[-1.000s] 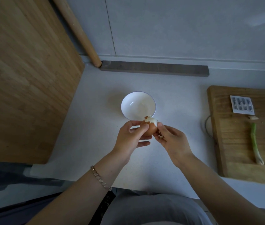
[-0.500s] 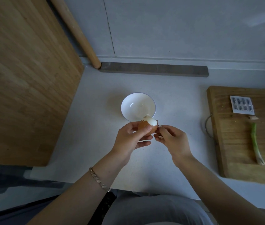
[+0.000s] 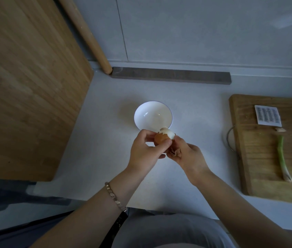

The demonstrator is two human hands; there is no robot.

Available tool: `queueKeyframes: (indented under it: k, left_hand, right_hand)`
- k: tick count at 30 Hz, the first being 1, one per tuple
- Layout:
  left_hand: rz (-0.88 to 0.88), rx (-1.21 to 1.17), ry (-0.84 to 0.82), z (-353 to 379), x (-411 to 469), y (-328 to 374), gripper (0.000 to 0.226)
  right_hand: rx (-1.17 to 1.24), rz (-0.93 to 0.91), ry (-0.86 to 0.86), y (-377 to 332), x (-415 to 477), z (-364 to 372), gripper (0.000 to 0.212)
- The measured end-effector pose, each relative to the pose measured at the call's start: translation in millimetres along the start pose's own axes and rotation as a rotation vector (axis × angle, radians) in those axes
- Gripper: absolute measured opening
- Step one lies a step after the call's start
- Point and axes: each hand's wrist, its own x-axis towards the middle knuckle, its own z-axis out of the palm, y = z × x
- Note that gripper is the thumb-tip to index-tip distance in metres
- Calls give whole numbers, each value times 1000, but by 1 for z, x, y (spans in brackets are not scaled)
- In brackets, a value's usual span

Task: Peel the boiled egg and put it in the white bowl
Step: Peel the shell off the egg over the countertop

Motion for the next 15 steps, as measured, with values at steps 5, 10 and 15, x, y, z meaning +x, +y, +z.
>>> queueKeyframes:
  k: [5,10,15]
  left_hand:
    - [103,129,-3,2,-2,-1,31]
    - [138,157,-6,2,-1,-2,30]
    - [139,161,25,2,-2,-4,30]
  right_hand:
    - [-162,-67,79,-3,0,-1,33]
    - [-122,-47,96,-5,0,-3,33]
    - [-42,83,27,-5,-1,-5,36]
